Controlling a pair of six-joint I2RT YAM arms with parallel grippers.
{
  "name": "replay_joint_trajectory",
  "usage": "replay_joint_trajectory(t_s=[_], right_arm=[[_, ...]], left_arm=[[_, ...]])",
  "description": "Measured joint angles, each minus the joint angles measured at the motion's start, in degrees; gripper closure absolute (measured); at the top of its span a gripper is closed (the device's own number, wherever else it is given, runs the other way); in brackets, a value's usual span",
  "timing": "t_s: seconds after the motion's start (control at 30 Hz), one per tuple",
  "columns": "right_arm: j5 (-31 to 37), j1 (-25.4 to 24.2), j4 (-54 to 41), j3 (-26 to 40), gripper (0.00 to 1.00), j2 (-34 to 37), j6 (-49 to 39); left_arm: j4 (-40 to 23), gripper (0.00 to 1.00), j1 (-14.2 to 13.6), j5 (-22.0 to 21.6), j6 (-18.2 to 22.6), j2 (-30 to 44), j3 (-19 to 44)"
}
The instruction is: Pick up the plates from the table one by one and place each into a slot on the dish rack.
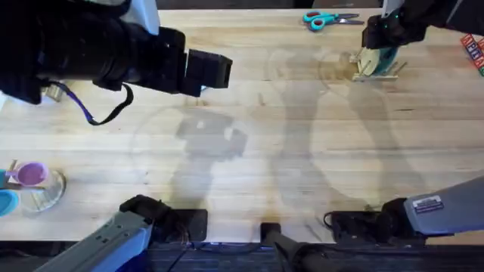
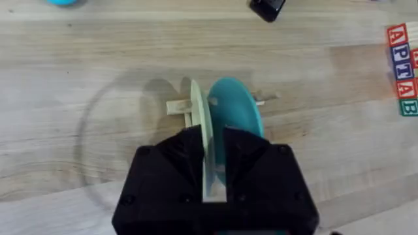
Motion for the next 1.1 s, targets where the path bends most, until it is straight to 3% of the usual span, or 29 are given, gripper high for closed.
replay_joint_trajectory(t_s=[0.37, 0.77, 1.1], right_arm=[[-2.6, -0.8, 1.4, 0.0, 0.765, -1.3, 0.2], [1.8, -2.3, 1.0, 0.0, 0.751, -10.3, -0.5], [1.3, -2.3, 0.7, 0.0, 0.742, -18.8, -1.0]], left_arm=[[0.0, 0.008, 0.0, 0.0, 0.0, 0.0, 0.0], [0.0, 0.008, 0.0, 0.0, 0.0, 0.0, 0.0], [0.0, 0.008, 0.0, 0.0, 0.0, 0.0, 0.0]])
